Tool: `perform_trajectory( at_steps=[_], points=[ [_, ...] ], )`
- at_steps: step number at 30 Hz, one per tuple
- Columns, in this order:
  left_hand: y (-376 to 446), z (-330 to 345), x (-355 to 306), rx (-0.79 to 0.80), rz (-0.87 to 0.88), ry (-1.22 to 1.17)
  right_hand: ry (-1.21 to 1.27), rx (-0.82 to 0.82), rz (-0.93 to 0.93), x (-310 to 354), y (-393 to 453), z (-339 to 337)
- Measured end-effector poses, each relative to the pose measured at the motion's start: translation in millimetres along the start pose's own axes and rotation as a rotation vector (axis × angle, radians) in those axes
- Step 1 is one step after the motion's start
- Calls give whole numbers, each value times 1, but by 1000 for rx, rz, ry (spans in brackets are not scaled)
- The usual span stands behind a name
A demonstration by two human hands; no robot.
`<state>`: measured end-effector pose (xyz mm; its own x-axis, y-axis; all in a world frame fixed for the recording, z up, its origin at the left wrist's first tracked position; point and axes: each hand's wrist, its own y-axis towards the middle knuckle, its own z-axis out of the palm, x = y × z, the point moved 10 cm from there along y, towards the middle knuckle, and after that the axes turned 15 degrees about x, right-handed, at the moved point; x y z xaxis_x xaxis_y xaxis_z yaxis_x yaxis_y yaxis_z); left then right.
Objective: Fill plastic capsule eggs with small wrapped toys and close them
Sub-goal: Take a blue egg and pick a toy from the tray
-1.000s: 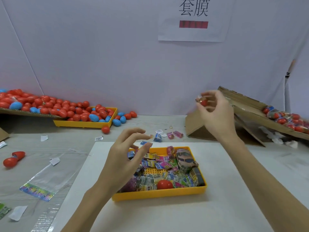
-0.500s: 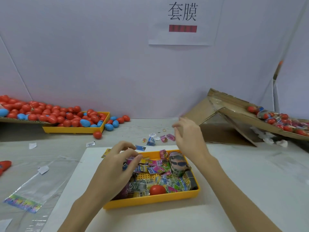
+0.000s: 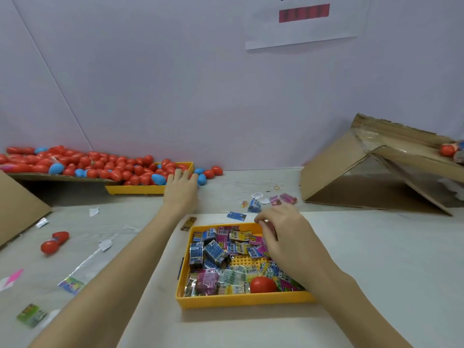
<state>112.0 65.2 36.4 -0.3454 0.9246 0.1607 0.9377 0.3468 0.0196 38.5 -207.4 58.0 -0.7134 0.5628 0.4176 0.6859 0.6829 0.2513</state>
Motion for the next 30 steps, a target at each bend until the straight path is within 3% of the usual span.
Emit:
perform_trajectory(
  at_steps=[5,9,14,17,19,23,27,30],
  points=[
    [27,15,-7,-4,21,274,10,49,-21,-4,0,3],
    [19,9,-10,-85,57,181,-5,106,-26,-1,2,5],
    [-41,-37,-15,-278,197,-472,-2,200,-67,10,3,11],
    [-87,-49,-21,-206,321,-1029,-16,288,-47,12,2,22],
    [-122,-53,-37,-146,417,-1177,-78,348,-6,8,2,30],
    [-170,-53,-61,-148,537,-1097,-108,296,-18,8,2,24],
    [-177,-41,-59,-35,546,-1042,27,177,6,3,3,7],
    [-179,-47,-53,-101,577,-987,111,189,27,-3,4,6]
  ],
)
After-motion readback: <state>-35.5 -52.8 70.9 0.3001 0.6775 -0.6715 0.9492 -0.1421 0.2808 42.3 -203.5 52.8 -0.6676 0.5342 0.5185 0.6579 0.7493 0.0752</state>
